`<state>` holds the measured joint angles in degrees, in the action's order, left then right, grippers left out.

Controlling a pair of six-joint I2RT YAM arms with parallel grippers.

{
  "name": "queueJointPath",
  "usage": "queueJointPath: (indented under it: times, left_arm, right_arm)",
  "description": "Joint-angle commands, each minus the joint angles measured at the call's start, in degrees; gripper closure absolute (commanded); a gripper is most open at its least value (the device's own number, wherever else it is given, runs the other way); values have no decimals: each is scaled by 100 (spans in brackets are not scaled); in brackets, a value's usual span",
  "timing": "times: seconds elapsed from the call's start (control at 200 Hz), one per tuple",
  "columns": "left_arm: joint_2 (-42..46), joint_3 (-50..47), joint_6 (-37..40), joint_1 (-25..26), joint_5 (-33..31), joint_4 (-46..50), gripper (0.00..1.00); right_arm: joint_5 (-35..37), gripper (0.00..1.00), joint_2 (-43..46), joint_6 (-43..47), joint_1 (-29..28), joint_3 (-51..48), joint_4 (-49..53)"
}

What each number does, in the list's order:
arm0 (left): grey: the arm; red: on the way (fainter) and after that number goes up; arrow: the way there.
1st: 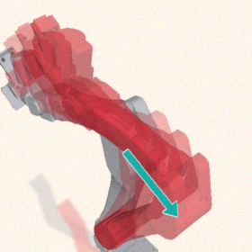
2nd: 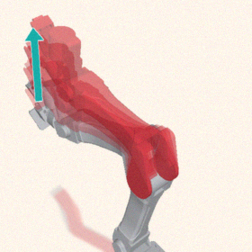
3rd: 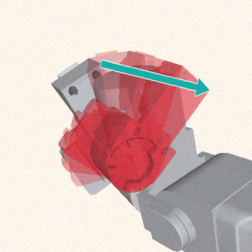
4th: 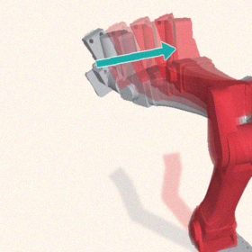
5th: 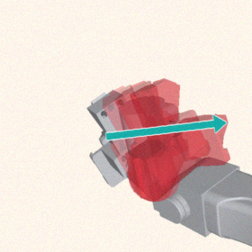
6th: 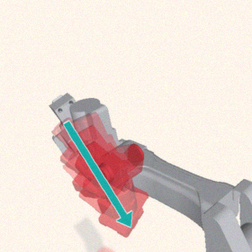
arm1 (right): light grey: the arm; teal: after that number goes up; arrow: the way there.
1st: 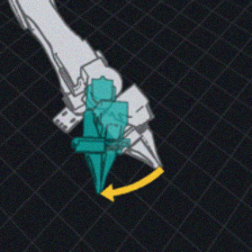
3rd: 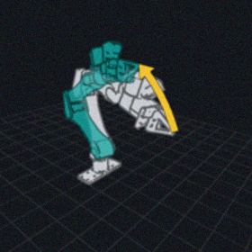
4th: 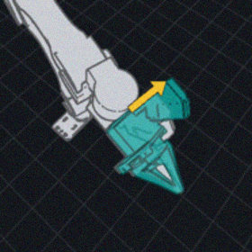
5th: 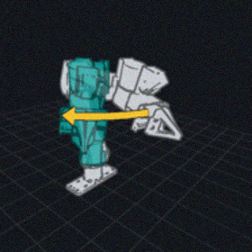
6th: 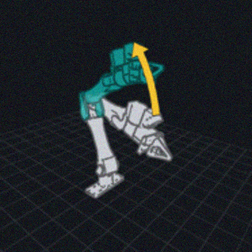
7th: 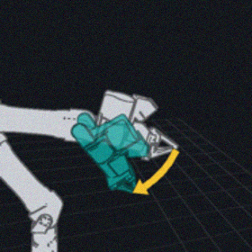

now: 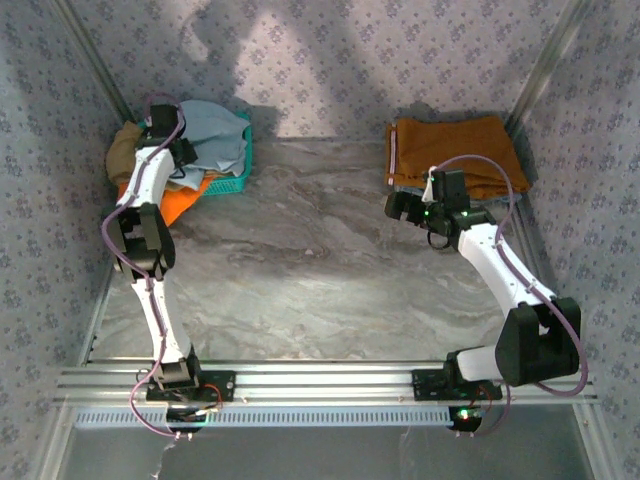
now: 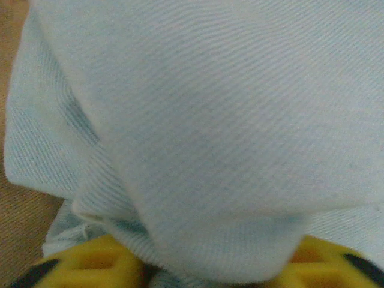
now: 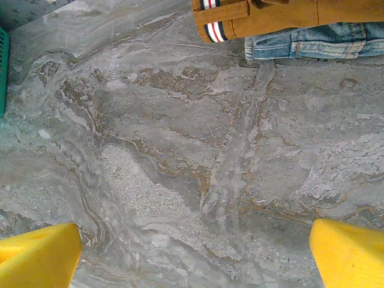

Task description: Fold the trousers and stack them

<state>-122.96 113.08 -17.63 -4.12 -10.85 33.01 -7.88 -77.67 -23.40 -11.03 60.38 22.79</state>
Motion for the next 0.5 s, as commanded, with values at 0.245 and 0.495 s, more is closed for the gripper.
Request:
queueJointPath:
  times: [0.245,0.495]
  left_arm:
    - [1214,145,465,450,504,-376,100]
    - [2484,137,701,1129,883,-571,100]
  right_arm:
    - [98,0,203,31,-108,196,214]
    - [74,0,340,-126,-154,121,140]
